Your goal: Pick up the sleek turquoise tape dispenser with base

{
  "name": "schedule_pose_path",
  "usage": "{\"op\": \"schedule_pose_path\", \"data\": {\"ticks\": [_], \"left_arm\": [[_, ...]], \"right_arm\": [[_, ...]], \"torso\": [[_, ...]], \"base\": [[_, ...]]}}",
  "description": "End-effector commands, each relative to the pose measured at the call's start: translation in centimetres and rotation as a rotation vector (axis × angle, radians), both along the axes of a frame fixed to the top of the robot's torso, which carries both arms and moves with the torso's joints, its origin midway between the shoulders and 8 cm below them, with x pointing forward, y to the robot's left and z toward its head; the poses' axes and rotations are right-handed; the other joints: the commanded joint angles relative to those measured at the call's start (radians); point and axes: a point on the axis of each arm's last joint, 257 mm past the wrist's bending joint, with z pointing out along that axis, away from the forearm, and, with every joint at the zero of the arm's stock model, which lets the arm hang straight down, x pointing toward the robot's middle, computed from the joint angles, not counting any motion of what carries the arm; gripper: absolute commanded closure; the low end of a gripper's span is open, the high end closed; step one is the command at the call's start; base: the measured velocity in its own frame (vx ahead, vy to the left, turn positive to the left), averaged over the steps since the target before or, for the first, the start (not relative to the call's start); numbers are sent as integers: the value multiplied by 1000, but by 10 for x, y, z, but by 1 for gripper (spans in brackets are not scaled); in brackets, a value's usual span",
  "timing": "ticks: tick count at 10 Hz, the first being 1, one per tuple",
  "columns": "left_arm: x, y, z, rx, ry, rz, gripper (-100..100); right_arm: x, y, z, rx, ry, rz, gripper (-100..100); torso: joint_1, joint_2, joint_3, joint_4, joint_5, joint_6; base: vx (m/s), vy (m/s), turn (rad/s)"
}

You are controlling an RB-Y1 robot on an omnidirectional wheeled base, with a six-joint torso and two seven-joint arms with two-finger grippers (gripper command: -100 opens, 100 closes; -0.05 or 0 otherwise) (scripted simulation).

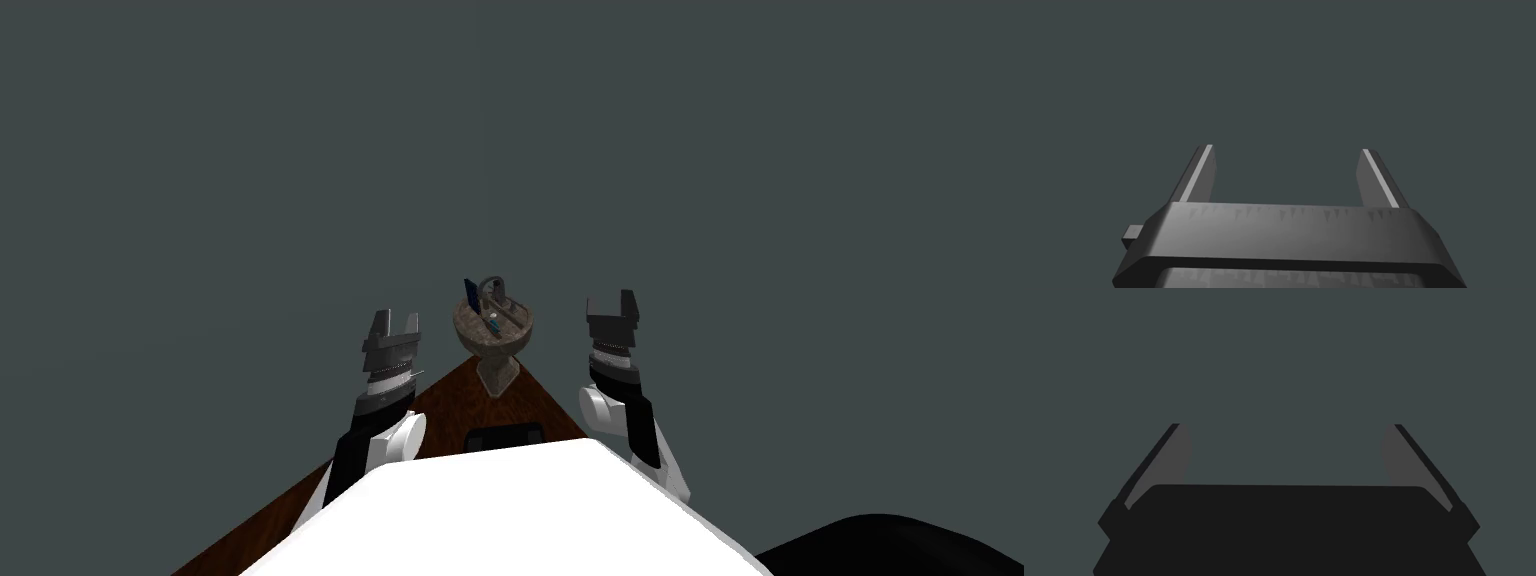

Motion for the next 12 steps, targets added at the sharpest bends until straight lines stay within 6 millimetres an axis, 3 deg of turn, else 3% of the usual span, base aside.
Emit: {"op": "schedule_pose_path", "data": {"ticks": [1,5,12], "left_arm": [[5,-4,-4,26,18,-22,-100],[34,-14,-25,73,103,-86,-100],[106,-22,-79,55,298,-167,-100]], "right_arm": [[0,0,0,0,0,0,0],[0,0,0,0,0,0,0],[0,0,0,0,0,0,0]], "torso": [[0,0,0,0,0,0],[1,0,0,0,0,0],[1,0,0,0,0,0]], "base": [[1,2,-20],[-2,12,-44],[-5,24,-69]]}}
